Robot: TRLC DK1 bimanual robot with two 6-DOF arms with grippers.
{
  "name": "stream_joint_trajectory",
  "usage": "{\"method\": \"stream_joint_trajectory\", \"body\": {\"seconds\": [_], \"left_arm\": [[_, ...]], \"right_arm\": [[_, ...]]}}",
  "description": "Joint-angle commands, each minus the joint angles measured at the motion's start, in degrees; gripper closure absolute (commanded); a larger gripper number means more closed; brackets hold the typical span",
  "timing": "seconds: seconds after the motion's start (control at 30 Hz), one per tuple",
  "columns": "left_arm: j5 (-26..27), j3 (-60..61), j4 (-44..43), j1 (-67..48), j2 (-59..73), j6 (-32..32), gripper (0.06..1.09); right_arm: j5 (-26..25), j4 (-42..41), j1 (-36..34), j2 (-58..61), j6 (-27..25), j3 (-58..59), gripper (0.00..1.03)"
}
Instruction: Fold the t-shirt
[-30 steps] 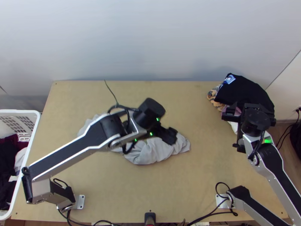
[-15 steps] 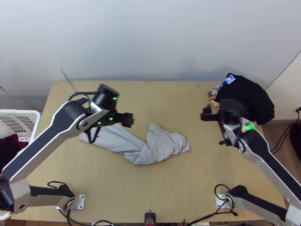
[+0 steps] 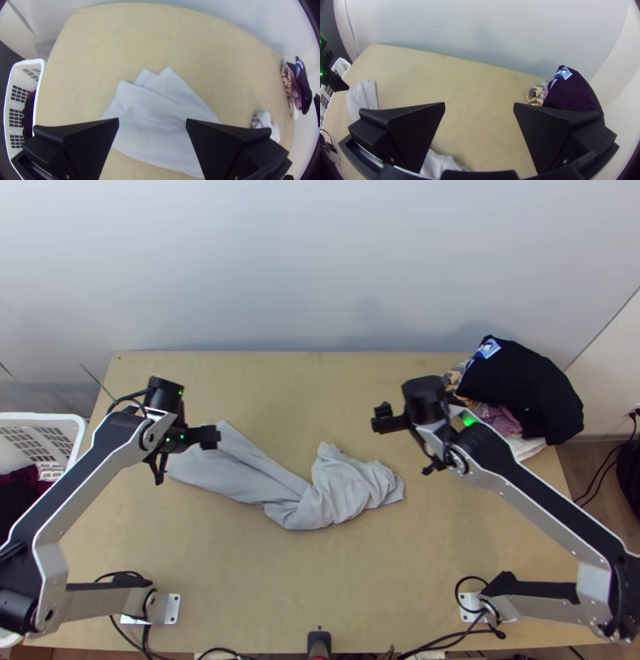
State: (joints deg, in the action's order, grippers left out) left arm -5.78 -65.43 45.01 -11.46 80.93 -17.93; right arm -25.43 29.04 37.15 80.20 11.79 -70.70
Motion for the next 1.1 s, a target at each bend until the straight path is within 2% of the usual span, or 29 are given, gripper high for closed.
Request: {"method": "stream_joint_trajectory", "body": {"seconds": [0.0, 0.43, 0.57, 0.77, 0.9, 0.97, 1.0, 1.07], "left_arm": [[-0.46, 5.22, -8.8, 8.56, 4.59, 1.85, 0.11], [-0.9, 5.31, -16.27, 11.11, 13.29, 4.4, 0.23], [-0.9, 6.37, -18.56, 10.94, 13.64, 4.49, 0.39], [-0.63, 8.48, -18.65, 10.41, 12.41, 4.49, 0.69], [-0.02, 10.5, -18.65, 10.15, 10.92, 4.49, 0.82], [-0.02, 11.38, -18.74, 10.15, 10.22, 4.4, 0.92], [-0.02, 11.82, -18.91, 10.15, 9.87, 4.4, 1.02], [-0.11, 12.34, -18.91, 10.23, 8.9, 4.4, 1.05]], "right_arm": [[0.91, 0.76, 1.97, 3.73, 1.48, -3.22, 0.07], [1.44, 3.04, 1.26, 4.26, 1.66, -3.48, 0.07], [1.44, 3.04, 1.0, 5.05, 1.66, -3.66, 0.07], [1.88, 3.22, 1.0, 6.19, 1.74, -4.01, 0.07], [1.96, 3.22, 1.17, 7.42, 1.66, -4.36, 0.07], [2.4, 3.48, 1.26, 8.13, 1.66, -4.71, 0.07], [2.75, 4.01, 1.53, 8.57, 1.66, -4.98, 0.09], [4.6, 6.21, 2.14, 9.71, 1.83, -6.12, 0.13]]}}
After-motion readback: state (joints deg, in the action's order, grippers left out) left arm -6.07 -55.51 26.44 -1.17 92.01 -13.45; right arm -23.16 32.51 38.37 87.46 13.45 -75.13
